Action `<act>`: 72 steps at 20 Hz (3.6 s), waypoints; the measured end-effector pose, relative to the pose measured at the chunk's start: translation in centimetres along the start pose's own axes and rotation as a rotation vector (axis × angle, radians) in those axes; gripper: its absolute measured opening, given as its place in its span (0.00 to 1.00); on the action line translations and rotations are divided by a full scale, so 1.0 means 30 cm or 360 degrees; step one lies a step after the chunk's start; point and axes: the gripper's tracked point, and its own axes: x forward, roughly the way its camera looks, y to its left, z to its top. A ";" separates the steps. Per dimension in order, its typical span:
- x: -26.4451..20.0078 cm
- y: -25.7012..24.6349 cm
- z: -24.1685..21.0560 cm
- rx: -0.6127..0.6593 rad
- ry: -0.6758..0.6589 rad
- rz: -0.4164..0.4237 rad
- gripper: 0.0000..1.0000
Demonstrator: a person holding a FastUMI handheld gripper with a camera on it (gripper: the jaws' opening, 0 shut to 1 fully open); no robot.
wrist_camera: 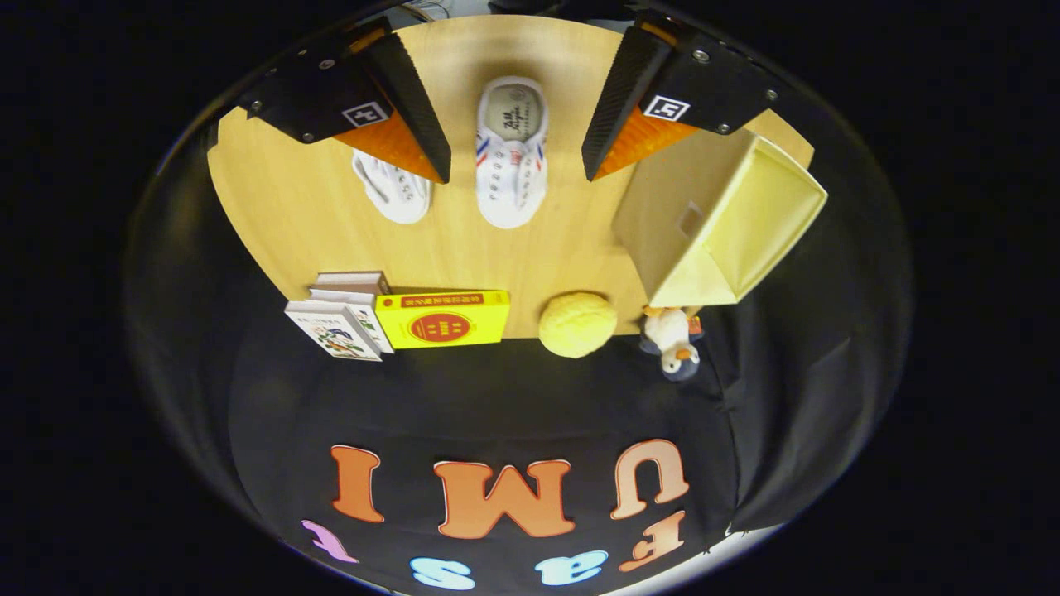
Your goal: Open the storage box then place both shoes into the box .Put the left shoe in first, then the right shoe, with the right side of both shoes facing outward in a uniform manner.
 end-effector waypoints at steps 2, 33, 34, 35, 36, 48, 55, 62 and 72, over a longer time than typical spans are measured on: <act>0.028 -0.040 -0.068 -0.0041 0.0058 -0.0032 0.92; 0.342 -0.053 -0.087 -0.0064 -0.0042 -0.0044 0.00; 0.350 -0.061 -0.090 -0.0099 -0.0047 -0.0062 0.00; 0.358 -0.077 -0.101 -0.0142 -0.0028 -0.0082 0.00; 0.367 -0.081 -0.105 -0.0168 -0.0036 -0.0070 0.00; 0.301 -0.032 0.104 -0.0283 -0.0223 0.0013 0.00; 0.116 0.112 0.371 -0.0202 -0.0323 0.0009 0.00; -0.033 0.449 0.524 -0.0062 -0.0408 0.0084 0.00; 0.082 0.896 0.365 -0.0078 -0.0200 0.0170 0.00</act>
